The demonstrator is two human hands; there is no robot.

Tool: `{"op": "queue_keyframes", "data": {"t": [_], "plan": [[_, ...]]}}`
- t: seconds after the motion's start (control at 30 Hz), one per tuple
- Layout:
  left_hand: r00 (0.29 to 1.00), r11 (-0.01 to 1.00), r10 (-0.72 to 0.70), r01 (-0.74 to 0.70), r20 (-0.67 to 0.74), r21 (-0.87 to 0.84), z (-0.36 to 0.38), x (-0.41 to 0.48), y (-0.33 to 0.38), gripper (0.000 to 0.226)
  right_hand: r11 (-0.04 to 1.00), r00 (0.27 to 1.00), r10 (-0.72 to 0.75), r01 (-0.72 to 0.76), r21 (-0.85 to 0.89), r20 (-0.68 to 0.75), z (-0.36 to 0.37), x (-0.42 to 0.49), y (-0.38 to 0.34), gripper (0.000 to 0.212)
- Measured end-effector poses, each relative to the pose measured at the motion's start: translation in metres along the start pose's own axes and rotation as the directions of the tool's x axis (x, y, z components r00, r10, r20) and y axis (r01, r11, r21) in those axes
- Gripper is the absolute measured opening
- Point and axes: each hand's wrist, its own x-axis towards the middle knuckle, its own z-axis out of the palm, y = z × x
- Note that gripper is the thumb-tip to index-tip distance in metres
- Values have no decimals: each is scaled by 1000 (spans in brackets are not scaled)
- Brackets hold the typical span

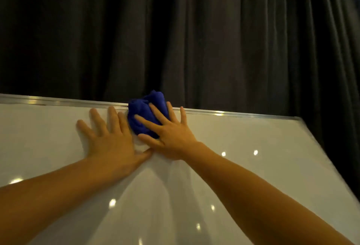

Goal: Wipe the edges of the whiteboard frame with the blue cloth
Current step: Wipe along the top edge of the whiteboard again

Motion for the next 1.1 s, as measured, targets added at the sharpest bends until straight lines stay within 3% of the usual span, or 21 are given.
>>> {"op": "queue_keyframes", "data": {"t": [0.07,0.1,0.17,0.2,0.23,0.27,0.33,0.37,0.43,0.5,0.6,0.67,0.7,0.77,0.83,0.87,0.97,1.03,1.1], "plan": [[999,998,37,-38,-8,-54,3,0,5,124,978,976,208,-206,-34,58,-7,-13,47,61],[997,995,79,-80,-24,-60,7,-1,7,120,932,928,362,-362,-13,87,-8,-21,71,62],[990,990,141,-141,-23,-30,10,-2,17,118,762,761,634,-645,54,137,-8,-33,101,67],[990,990,139,-139,-17,-8,10,-1,26,117,707,709,688,-703,78,155,-5,-33,104,68],[993,993,117,-117,-15,4,8,1,35,118,708,712,683,-700,92,164,-1,-28,101,68],[995,995,97,-97,-22,1,5,5,47,118,760,765,624,-642,108,156,2,-23,96,67],[992,992,119,-120,-44,-29,2,12,75,117,912,923,372,-384,143,101,6,-19,89,62],[986,986,159,-161,-60,-33,2,13,90,117,957,967,244,-252,140,74,8,-23,95,58],[973,975,219,-221,-70,-13,8,13,124,119,990,992,120,-123,67,48,7,-38,132,55],[972,972,234,-234,-33,8,15,10,158,122,964,963,261,-264,37,73,6,-54,187,59],[989,989,149,-149,3,21,21,11,202,127,793,790,590,-606,65,164,2,-71,253,66],[996,996,86,-86,8,23,17,17,227,127,809,806,554,-580,93,207,2,-66,267,66],[998,998,59,-59,7,20,16,22,245,127,861,861,461,-493,125,215,6,-64,274,64],[999,1000,26,-27,22,13,11,29,264,125,976,970,159,-182,121,182,14,-65,275,60],[1000,1000,-2,1,23,27,10,35,287,126,995,991,-84,78,61,106,21,-79,304,58],[999,999,-17,16,30,34,11,38,297,127,993,991,-112,110,34,70,25,-86,329,58],[999,999,32,-32,32,6,12,41,310,123,986,986,158,-160,40,43,26,-103,399,64],[993,994,110,-111,29,23,14,40,331,118,916,922,370,-382,119,113,22,-111,429,67],[985,984,166,-169,55,64,17,37,362,116,915,925,343,-368,163,165,23,-110,423,72]]}}
